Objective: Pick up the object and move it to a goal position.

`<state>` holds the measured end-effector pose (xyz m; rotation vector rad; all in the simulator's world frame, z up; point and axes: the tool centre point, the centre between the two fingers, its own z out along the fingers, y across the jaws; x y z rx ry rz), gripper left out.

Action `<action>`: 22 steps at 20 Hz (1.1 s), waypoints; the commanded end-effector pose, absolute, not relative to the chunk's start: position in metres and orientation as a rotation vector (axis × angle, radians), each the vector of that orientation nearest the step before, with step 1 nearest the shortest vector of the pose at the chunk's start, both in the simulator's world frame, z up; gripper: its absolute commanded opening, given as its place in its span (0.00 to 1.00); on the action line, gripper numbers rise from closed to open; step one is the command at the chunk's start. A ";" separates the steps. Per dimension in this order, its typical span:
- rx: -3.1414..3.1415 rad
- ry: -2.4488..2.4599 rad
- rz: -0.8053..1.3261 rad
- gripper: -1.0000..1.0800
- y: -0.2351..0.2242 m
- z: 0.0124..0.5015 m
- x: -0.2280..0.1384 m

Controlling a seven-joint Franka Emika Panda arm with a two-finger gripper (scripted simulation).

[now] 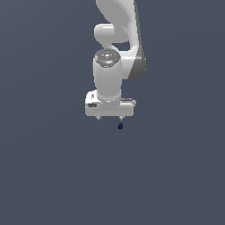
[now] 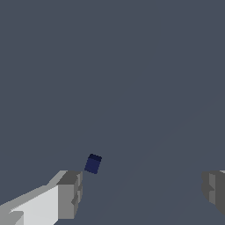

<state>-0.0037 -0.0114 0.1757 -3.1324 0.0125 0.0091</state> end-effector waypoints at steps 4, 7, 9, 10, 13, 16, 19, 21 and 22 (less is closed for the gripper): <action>-3.132 -0.001 0.009 0.96 -0.011 0.175 -0.004; -3.132 -0.037 0.007 0.96 -0.009 0.173 -0.004; -3.131 -0.058 0.006 0.96 -0.007 0.172 -0.004; -3.131 -0.064 0.006 0.96 -0.007 0.171 -0.004; -3.131 -0.064 0.006 0.96 -0.007 0.171 -0.004; -3.131 -0.056 0.006 0.96 -0.006 0.170 -0.005; -3.131 -0.034 0.006 0.96 -0.004 0.165 -0.006; -3.131 -0.011 0.006 0.96 -0.001 0.160 -0.008; -3.131 0.002 0.006 0.96 0.001 0.158 -0.009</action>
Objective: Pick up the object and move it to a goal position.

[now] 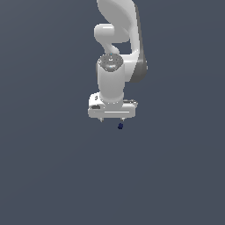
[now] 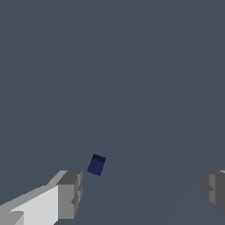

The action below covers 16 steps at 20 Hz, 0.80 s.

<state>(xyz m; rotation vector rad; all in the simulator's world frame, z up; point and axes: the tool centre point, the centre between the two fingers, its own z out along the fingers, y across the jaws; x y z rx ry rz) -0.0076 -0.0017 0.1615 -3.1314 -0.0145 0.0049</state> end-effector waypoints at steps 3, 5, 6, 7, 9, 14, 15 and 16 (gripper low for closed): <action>-3.131 0.053 0.006 0.96 0.006 0.147 -0.013; -3.130 0.095 0.006 0.96 0.011 0.139 -0.017; -3.130 0.118 0.005 0.96 0.013 0.134 -0.019; -3.129 0.144 0.005 0.96 0.016 0.129 -0.021; -3.127 0.199 0.005 0.96 0.022 0.118 -0.027; -3.118 0.338 0.004 0.96 0.035 0.092 -0.042; -3.116 0.361 0.003 0.96 0.037 0.088 -0.044; -3.114 0.382 0.003 0.96 0.039 0.084 -0.047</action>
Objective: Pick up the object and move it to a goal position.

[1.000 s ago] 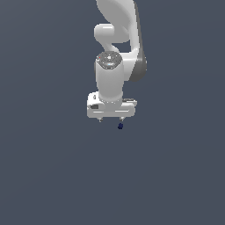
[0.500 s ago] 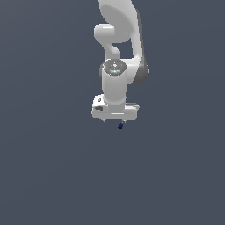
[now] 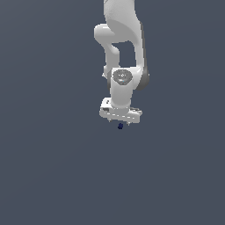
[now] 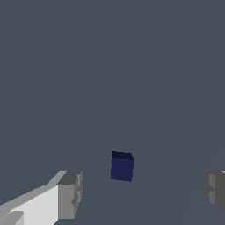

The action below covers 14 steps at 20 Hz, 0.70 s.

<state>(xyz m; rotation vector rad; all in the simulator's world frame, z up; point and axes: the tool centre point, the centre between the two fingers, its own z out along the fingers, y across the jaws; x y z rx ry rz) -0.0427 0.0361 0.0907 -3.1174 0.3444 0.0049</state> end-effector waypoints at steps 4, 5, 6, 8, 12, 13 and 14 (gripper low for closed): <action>-3.107 0.450 0.001 0.96 0.045 0.073 -0.055; -3.106 0.463 0.001 0.96 0.046 0.070 -0.056; -3.104 0.474 0.001 0.96 0.047 0.068 -0.058; -3.102 0.491 0.000 0.96 0.048 0.066 -0.060; -3.101 0.505 0.000 0.96 0.049 0.063 -0.062; -3.102 0.498 0.001 0.96 0.049 0.064 -0.061; -3.102 0.498 0.001 0.96 0.049 0.064 -0.061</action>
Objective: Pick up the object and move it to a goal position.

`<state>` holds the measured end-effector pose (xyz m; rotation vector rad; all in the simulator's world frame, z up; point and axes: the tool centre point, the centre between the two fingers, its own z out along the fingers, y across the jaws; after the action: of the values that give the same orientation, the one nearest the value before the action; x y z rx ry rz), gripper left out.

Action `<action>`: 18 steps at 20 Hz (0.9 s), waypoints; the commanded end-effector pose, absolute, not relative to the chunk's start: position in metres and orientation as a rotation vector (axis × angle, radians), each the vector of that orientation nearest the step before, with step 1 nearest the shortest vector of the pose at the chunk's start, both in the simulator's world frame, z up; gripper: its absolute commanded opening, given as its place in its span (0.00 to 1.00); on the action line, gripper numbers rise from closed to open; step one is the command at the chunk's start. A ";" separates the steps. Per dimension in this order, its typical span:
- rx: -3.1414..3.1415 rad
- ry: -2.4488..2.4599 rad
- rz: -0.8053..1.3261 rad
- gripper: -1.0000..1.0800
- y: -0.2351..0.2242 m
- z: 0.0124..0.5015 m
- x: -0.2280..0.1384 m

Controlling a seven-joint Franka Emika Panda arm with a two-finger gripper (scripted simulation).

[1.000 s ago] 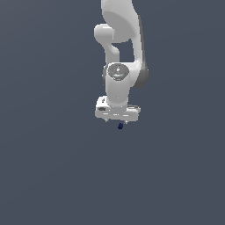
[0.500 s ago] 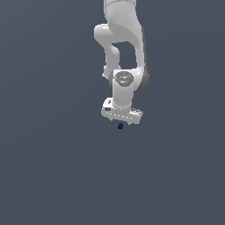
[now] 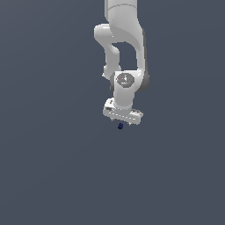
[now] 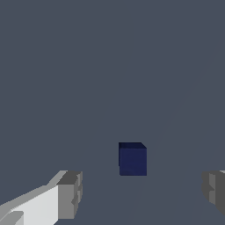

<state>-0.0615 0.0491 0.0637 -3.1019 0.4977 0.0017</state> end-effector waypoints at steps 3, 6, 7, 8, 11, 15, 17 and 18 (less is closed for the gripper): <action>-3.102 0.498 0.001 0.96 0.049 0.059 -0.062; -3.101 0.500 0.001 0.96 0.049 0.049 -0.062; -3.101 0.500 0.001 0.96 0.049 0.045 -0.062; -3.101 0.501 0.001 0.96 0.049 0.040 -0.062; -3.101 0.503 0.000 0.96 0.049 0.026 -0.063; -3.101 0.504 0.000 0.96 0.049 0.015 -0.062; -3.101 0.504 0.000 0.96 0.049 0.013 -0.062; -3.101 0.504 0.000 0.96 0.049 0.013 -0.062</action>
<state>-0.0627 0.0493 0.0142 -3.1013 0.5038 0.0020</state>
